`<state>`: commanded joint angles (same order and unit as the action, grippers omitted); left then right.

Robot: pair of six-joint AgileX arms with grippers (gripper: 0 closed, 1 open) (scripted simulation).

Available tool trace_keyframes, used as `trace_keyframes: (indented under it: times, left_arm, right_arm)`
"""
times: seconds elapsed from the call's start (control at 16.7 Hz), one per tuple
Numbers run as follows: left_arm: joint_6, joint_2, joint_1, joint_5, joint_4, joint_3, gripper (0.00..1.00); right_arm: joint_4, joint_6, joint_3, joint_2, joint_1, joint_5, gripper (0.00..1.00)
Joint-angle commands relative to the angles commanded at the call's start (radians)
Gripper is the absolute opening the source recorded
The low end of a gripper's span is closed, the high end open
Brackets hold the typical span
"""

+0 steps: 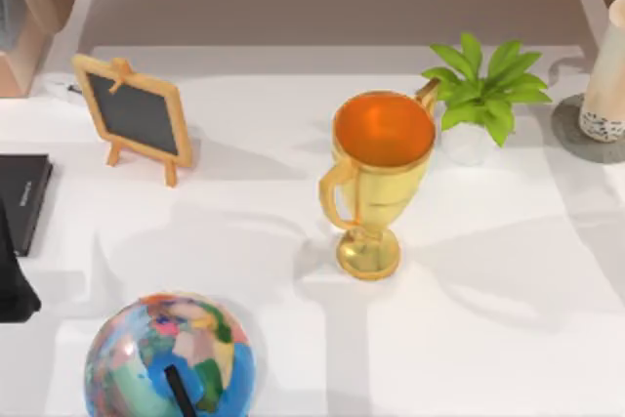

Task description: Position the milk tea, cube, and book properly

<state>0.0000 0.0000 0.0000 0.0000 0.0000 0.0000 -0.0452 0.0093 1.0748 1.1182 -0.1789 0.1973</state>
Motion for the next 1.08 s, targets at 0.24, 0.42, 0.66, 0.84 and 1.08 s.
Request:
trace_keyframes:
  times: [0.24, 0.42, 0.66, 0.84, 1.08]
  left_arm:
    - [0.000, 0.000, 0.000, 0.000, 0.000, 0.000, 1.00]
    - [0.000, 0.000, 0.000, 0.000, 0.000, 0.000, 1.00]
    - [0.000, 0.000, 0.000, 0.000, 0.000, 0.000, 1.00]
    - [0.000, 0.000, 0.000, 0.000, 0.000, 0.000, 1.00]
    - [0.000, 0.000, 0.000, 0.000, 0.000, 0.000, 1.00]
  right_arm:
    - [0.015, -0.003, -0.383, -0.408, 0.060, -0.066, 1.00]
    - [0.026, -0.005, -0.659, -0.692, 0.105, -0.115, 1.00]
    - [0.038, -0.008, -0.941, -0.981, 0.152, -0.167, 1.00]
    - [0.044, -0.009, -1.053, -1.095, 0.174, -0.192, 1.00]
    - [0.045, -0.009, -1.075, -1.118, 0.179, -0.197, 1.00]
